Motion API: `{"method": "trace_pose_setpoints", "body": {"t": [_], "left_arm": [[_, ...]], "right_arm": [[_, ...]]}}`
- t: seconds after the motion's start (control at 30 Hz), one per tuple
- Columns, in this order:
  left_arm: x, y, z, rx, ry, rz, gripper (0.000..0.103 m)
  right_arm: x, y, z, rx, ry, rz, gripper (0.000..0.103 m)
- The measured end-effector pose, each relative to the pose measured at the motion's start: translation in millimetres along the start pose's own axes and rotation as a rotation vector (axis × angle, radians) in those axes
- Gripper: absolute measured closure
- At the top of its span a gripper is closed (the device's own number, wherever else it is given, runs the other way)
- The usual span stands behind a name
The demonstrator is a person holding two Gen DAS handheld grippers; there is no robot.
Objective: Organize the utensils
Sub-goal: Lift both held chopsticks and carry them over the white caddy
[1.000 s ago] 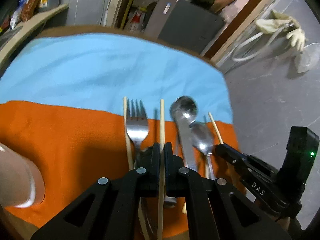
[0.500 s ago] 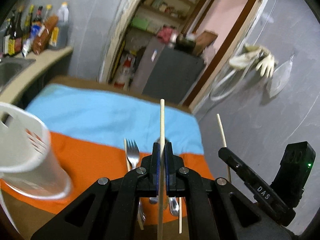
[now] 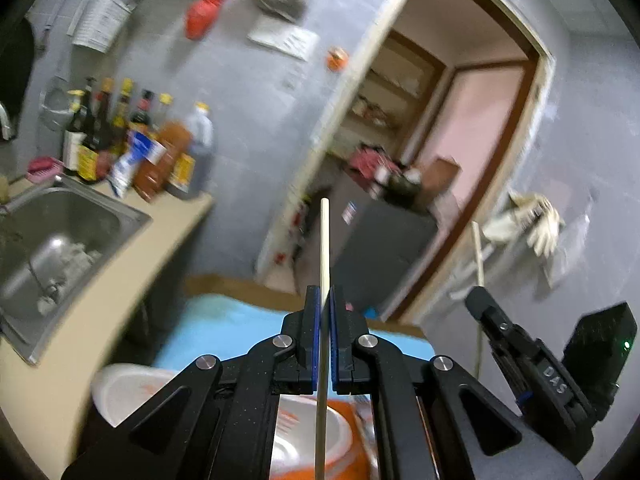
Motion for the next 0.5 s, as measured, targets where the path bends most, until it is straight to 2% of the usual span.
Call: {"method": "trace_pose_setpoints", "body": {"t": [0.13, 0.3, 0.4, 0.5], "left_arm": [[-50, 16, -2, 0.075, 0.035, 0.054, 0.101], [-114, 17, -11, 0.145, 0.058, 0.168, 0.101], [-138, 13, -13, 0.179, 0.075, 0.209, 0.101], [-146, 3, -11, 0.222, 0.100, 0.204, 0.101]], "right_arm": [[-18, -5, -32, 0.075, 0.022, -0.034, 0.100], [-15, -24, -49, 0.130, 0.023, -0.069, 0.100], [-8, -35, -51, 0.150, 0.001, -0.070, 0.100], [-2, -44, -50, 0.161, -0.025, -0.058, 0.100]]}}
Point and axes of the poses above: each gripper's, at about its wrist camera, not at the fingertips, and z roughly against the way its jaws point, x to its right, y to its top, the point moved 4 cm from there along -z, roughly the way its jaws point, and after that the axes turned 9 degrees about y, right-handed, at the moved point
